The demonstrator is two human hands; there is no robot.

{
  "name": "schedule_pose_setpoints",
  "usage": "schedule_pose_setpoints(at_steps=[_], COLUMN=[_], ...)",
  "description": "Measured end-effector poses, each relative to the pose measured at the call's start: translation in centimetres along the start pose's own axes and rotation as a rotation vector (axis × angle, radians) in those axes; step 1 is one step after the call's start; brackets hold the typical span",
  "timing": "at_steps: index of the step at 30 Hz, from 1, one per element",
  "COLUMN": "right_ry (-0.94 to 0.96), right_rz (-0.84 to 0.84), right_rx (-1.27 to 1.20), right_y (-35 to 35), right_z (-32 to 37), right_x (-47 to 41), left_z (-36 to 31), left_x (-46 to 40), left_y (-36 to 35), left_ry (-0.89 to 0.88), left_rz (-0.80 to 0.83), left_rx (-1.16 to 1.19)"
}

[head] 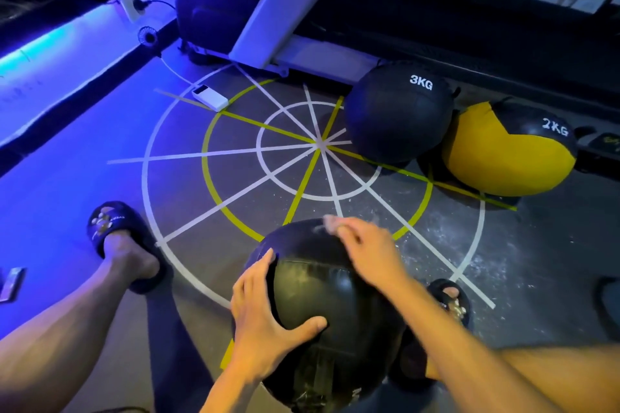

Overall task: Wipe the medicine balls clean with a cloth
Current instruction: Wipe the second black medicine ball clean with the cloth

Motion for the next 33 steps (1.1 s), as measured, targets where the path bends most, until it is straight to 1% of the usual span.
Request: schedule_pose_setpoints(at_steps=[1, 2, 3, 4, 5, 7, 8, 9, 10, 13, 14, 15, 17, 21, 23, 25, 27, 29, 31, 33], right_ry=[-0.123, -0.202, -0.211, -0.152, -0.052, 0.184, 0.253, 0.247, 0.187, -0.12, -0.165, -0.146, -0.017, 0.188, 0.18, 0.128, 0.009, -0.089, -0.058, 0.064], right_rz=[-0.017, -0.02, -0.021, -0.011, 0.025, 0.2, 0.27, 0.285, 0.269, 0.178, 0.144, 0.122, 0.124, 0.221, 0.251, 0.193, 0.114, 0.06, 0.071, 0.148], right_rx=[0.002, -0.004, -0.011, -0.028, -0.056, -0.041, -0.011, 0.011, 0.037, 0.078, 0.078, 0.085, 0.093, 0.064, 0.044, 0.006, -0.011, -0.009, -0.019, -0.027], right_y=[1.2, 1.6, 1.4, 0.6, -0.8, -4.1, -4.9, -4.7, -3.9, -0.4, 0.0, -0.1, -1.6, -0.9, 0.3, 1.2, 1.7, 1.6, 0.4, -0.4], right_z=[-1.8, -2.6, -2.0, -0.4, 1.6, 5.5, 6.3, 6.0, 4.7, -0.7, -1.4, -1.2, 0.7, 1.8, 0.8, -1.0, -2.9, -3.3, -1.3, 1.3], right_x=[-0.5, -0.8, -0.9, -0.9, -0.7, 0.2, 0.2, -0.5, -1.7, -4.6, -4.7, -4.3, -2.3, 2.0, 2.9, 1.8, -0.2, -2.0, -2.0, -0.4], left_z=[-0.2, -0.3, -0.5, -0.8, -1.0, -0.8, -0.6, -0.5, -0.4, -0.7, -0.8, -0.7, -0.5, 0.1, -0.4, -1.3, -2.0, -2.0, -1.5, -0.9], left_x=[0.0, 0.0, -0.1, -0.1, -0.2, -0.2, -0.2, -0.2, -0.2, -0.3, -0.4, -0.5, -0.6, 0.0, 0.4, 0.4, 0.4, 0.4, 0.1, -0.1], left_y=[-0.2, -0.3, -0.5, -0.5, -0.6, -0.4, -0.3, -0.3, -0.3, -0.3, -0.4, -0.3, -0.2, 0.0, -0.2, -0.8, -1.4, -1.5, -1.2, -0.8], left_ry=[-0.001, -0.003, -0.008, -0.015, -0.02, -0.014, -0.001, 0.005, 0.001, -0.014, -0.016, -0.015, -0.009, -0.014, -0.043, -0.083, -0.092, -0.092, -0.085, -0.065], left_rz=[0.002, 0.0, -0.001, 0.0, -0.001, -0.005, -0.006, 0.001, 0.005, 0.003, -0.002, -0.009, -0.017, 0.003, 0.015, 0.025, 0.04, 0.045, 0.024, 0.021], left_rx=[0.001, -0.002, -0.007, -0.014, -0.019, -0.015, -0.014, -0.016, -0.014, -0.013, -0.012, -0.012, -0.005, -0.006, 0.004, -0.019, -0.041, -0.045, -0.035, -0.027])
Point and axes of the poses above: each hand's wrist, its own x-axis away from the middle knuckle, its own y-axis out of the back of the hand, z = x × y, the point moved 4 cm from there along -x, towards the middle knuckle, and after that the axes turned 2 degrees about -x, right-handed, at the moved point
